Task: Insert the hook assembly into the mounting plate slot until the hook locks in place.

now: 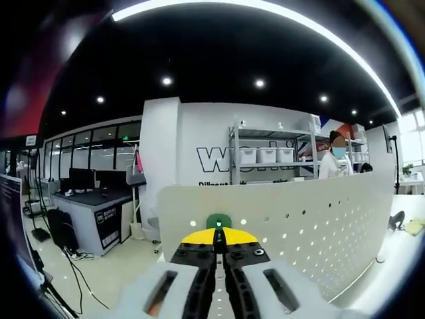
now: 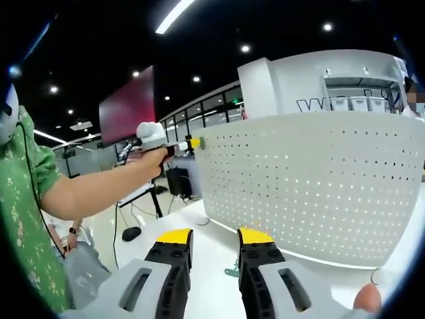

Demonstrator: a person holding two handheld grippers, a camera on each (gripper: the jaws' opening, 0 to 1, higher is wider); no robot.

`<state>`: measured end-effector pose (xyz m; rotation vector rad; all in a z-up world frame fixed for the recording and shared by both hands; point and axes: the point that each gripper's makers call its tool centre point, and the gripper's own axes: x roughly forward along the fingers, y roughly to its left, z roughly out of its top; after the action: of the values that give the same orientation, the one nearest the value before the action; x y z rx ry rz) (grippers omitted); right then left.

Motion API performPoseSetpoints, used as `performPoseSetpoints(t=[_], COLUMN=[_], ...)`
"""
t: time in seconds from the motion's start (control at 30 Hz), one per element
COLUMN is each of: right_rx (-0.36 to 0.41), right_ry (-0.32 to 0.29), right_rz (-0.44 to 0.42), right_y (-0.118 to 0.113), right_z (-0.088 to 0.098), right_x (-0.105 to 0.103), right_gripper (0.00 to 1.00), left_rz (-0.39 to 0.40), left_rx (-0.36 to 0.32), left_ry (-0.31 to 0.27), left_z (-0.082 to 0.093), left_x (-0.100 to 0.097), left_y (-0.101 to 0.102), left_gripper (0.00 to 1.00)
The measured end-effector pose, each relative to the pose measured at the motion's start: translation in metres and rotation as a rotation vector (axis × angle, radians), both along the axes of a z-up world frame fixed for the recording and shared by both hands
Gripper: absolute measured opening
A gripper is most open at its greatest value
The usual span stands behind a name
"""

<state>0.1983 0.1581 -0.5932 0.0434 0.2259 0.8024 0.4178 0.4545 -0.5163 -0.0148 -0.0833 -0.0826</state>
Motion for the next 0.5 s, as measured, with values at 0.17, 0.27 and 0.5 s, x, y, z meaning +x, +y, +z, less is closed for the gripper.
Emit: performPoseSetpoints(t=[0.17, 0.27, 0.5], right_rx=[0.002, -0.001, 0.000], right_ry=[0.001, 0.002, 0.003], right_rz=[0.001, 0.004, 0.003], right_y=[0.0006, 0.0018, 0.0014], right_z=[-0.0003, -0.0008, -0.0008], right_x=[0.0005, 0.0003, 0.0002], right_gripper=[0.26, 0.26, 0.25], left_rz=[0.003, 0.002, 0.007], left_rx=[-0.017, -0.023, -0.020], left_ry=[-0.004, -0.006, -0.016], left_z=[0.0004, 0.0009, 0.0011], left_x=[-0.0002, -0.0004, 0.0007], left_y=[-0.0005, -0.0002, -0.0002], left_gripper=[0.02, 0.02, 0.02])
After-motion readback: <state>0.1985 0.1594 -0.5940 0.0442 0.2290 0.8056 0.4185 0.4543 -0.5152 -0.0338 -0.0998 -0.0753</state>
